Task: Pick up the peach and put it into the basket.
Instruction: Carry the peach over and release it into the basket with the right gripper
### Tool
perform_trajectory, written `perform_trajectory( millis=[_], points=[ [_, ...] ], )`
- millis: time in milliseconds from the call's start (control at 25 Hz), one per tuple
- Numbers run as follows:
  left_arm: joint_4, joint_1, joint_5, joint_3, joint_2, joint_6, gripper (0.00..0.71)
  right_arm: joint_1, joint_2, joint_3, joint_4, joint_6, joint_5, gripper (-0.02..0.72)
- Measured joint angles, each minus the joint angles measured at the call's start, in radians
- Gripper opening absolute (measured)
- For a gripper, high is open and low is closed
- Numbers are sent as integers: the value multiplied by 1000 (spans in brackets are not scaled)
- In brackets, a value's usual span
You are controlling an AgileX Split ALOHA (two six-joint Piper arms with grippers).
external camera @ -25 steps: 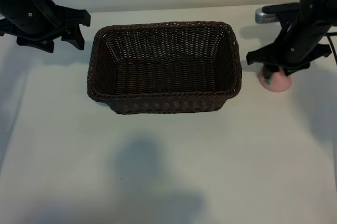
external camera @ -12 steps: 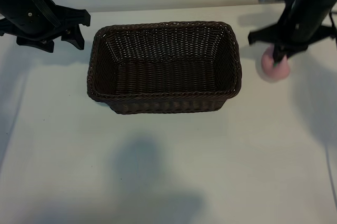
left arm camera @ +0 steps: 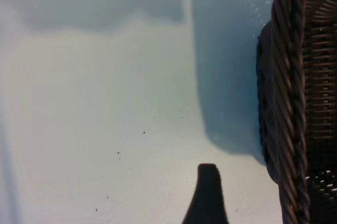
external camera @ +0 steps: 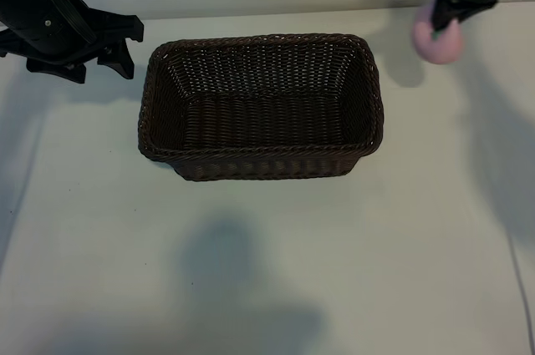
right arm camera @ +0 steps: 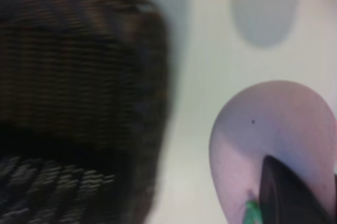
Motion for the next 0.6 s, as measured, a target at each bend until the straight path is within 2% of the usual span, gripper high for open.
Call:
perform_trajectory(
  millis=[280, 600],
  points=[
    [0, 0, 0, 0, 0, 0, 598, 188, 0, -20, 43, -6, -12, 44],
    [0, 0, 0, 0, 0, 0, 598, 322, 75, -21, 50, -6, -135, 44]
  ],
)
